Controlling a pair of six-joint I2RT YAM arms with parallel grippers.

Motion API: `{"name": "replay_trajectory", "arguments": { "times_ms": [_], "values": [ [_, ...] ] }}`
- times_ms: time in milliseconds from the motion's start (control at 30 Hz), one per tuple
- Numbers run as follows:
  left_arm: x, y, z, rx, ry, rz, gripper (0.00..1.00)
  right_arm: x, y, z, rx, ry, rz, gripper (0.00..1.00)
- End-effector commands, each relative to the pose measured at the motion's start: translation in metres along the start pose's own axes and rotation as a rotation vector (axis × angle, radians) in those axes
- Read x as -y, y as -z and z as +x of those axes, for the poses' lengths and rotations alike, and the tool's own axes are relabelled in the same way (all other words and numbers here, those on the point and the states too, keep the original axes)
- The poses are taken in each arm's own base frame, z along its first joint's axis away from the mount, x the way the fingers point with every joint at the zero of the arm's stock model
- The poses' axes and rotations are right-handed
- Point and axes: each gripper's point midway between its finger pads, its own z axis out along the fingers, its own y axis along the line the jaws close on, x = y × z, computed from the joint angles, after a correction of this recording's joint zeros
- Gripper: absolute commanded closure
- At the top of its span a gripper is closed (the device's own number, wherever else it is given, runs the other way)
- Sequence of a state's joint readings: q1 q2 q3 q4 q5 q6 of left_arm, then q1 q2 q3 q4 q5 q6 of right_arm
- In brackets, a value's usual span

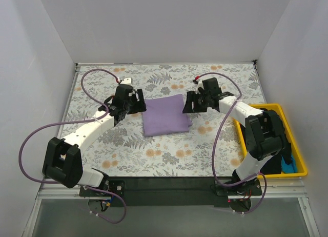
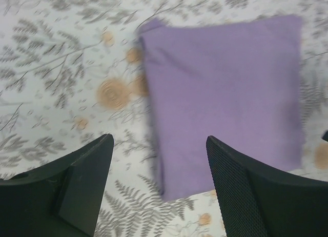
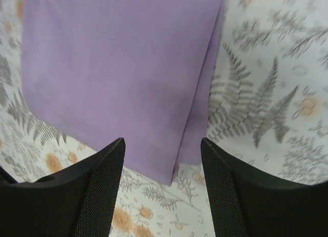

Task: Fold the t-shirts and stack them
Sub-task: Neatly place the folded tshirt to the corner

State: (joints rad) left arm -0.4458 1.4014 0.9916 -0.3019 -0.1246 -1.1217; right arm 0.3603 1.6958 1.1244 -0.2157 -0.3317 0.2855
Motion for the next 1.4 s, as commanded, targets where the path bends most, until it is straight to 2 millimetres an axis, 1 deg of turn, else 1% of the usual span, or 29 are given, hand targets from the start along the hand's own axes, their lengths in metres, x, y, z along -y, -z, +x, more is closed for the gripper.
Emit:
{"name": "replay_trajectory", "arguments": {
  "times_ms": [0, 133, 267, 333, 433, 467, 500, 567, 600, 667, 700, 733, 767, 800, 833, 900, 933, 967, 1000, 1033, 1100, 1133, 1167, 1200, 1233, 1267, 1300, 1333, 1367],
  "values": [
    [-0.042, 0.008, 0.015, 0.01, -0.042, -0.156, 0.28, 0.008, -0.007, 0.038, -0.12, 0.023, 0.077, 0.32],
    [-0.051, 0.007, 0.023, 0.014, -0.04, -0.18, 0.28, 0.01, -0.02, 0.046, -0.142, 0.018, 0.127, 0.32],
    [-0.05, 0.007, 0.016, 0.036, -0.045, -0.185, 0.28, 0.005, -0.031, 0.057, -0.175, 0.029, 0.146, 0.33],
    [-0.048, 0.006, 0.014, 0.04, -0.048, -0.183, 0.28, 0.008, -0.037, 0.064, -0.194, 0.03, 0.171, 0.33],
    [-0.051, 0.009, 0.011, 0.052, -0.048, -0.197, 0.29, 0.003, -0.046, 0.076, -0.235, 0.039, 0.16, 0.34],
    [-0.056, 0.01, 0.01, 0.064, -0.043, -0.218, 0.29, -0.003, -0.049, 0.08, -0.247, 0.056, 0.147, 0.35],
    [-0.056, 0.012, 0.008, 0.073, -0.042, -0.222, 0.29, -0.005, -0.052, 0.083, -0.263, 0.062, 0.147, 0.36],
    [-0.057, 0.016, 0.003, 0.098, -0.038, -0.227, 0.29, -0.008, -0.055, 0.09, -0.295, 0.079, 0.149, 0.39],
    [-0.057, 0.016, 0.003, 0.101, -0.039, -0.228, 0.29, -0.007, -0.056, 0.094, -0.309, 0.079, 0.157, 0.41],
    [-0.058, 0.016, 0.002, 0.101, -0.038, -0.229, 0.29, -0.003, -0.056, 0.097, -0.314, 0.082, 0.178, 0.49],
    [-0.057, 0.016, 0.003, 0.098, -0.04, -0.229, 0.29, 0.004, -0.055, 0.097, -0.307, 0.09, 0.213, 0.51],
    [-0.058, 0.015, 0.004, 0.097, -0.039, -0.229, 0.29, 0.007, -0.054, 0.096, -0.304, 0.096, 0.23, 0.57],
    [-0.058, 0.015, 0.004, 0.095, -0.04, -0.229, 0.29, 0.011, -0.052, 0.096, -0.301, 0.105, 0.245, 0.6],
    [-0.058, 0.015, 0.005, 0.092, -0.04, -0.227, 0.29, 0.014, -0.051, 0.092, -0.291, 0.121, 0.258, 0.65],
    [-0.057, 0.015, 0.004, 0.093, -0.04, -0.226, 0.29, 0.015, -0.051, 0.088, -0.285, 0.13, 0.259, 0.74],
    [-0.057, 0.015, 0.004, 0.094, -0.039, -0.224, 0.29, 0.018, -0.049, 0.079, -0.268, 0.143, 0.257, 0.85],
    [-0.057, 0.015, 0.004, 0.094, -0.039, -0.224, 0.29, 0.021, -0.049, 0.076, -0.264, 0.145, 0.261, 0.95],
    [-0.057, 0.015, 0.004, 0.093, -0.04, -0.226, 0.29, 0.024, -0.048, 0.065, -0.244, 0.144, 0.266, 0.99],
    [-0.057, 0.015, 0.003, 0.099, -0.038, -0.227, 0.29, 0.03, -0.046, 0.06, -0.238, 0.155, 0.275, 0.99],
    [-0.058, 0.015, 0.004, 0.094, -0.043, -0.229, 0.29, 0.038, -0.044, 0.051, -0.224, 0.147, 0.288, 0.99],
    [-0.059, 0.016, 0.003, 0.097, -0.041, -0.234, 0.29, 0.047, -0.041, 0.031, -0.194, 0.151, 0.309, 0.99],
    [-0.06, 0.017, 0.004, 0.097, -0.043, -0.241, 0.29, 0.059, -0.036, 0.021, -0.182, 0.154, 0.326, 0.99],
    [-0.06, 0.017, 0.003, 0.102, -0.041, -0.244, 0.29, 0.063, -0.033, 0.004, -0.15, 0.166, 0.335, 0.99],
    [-0.061, 0.018, 0.002, 0.105, -0.041, -0.247, 0.29, 0.079, -0.029, -0.003, -0.145, 0.168, 0.392, 0.99],
    [-0.062, 0.018, 0.003, 0.106, -0.04, -0.251, 0.29, 0.087, -0.024, -0.012, -0.132, 0.175, 0.42, 0.99],
    [-0.064, 0.018, 0.004, 0.107, -0.036, -0.262, 0.29, 0.104, -0.017, -0.025, -0.113, 0.178, 0.453, 0.99],
    [-0.066, 0.017, 0.005, 0.104, -0.037, -0.269, 0.29, 0.114, -0.012, -0.04, -0.085, 0.19, 0.492, 0.99],
    [-0.066, 0.015, 0.005, 0.102, -0.036, -0.275, 0.29, 0.131, -0.002, -0.052, -0.063, 0.178, 0.532, 0.99],
    [-0.067, 0.014, 0.006, 0.097, -0.036, -0.277, 0.29, 0.142, 0.001, -0.059, -0.062, 0.204, 0.556, 0.99]
  ]
}}
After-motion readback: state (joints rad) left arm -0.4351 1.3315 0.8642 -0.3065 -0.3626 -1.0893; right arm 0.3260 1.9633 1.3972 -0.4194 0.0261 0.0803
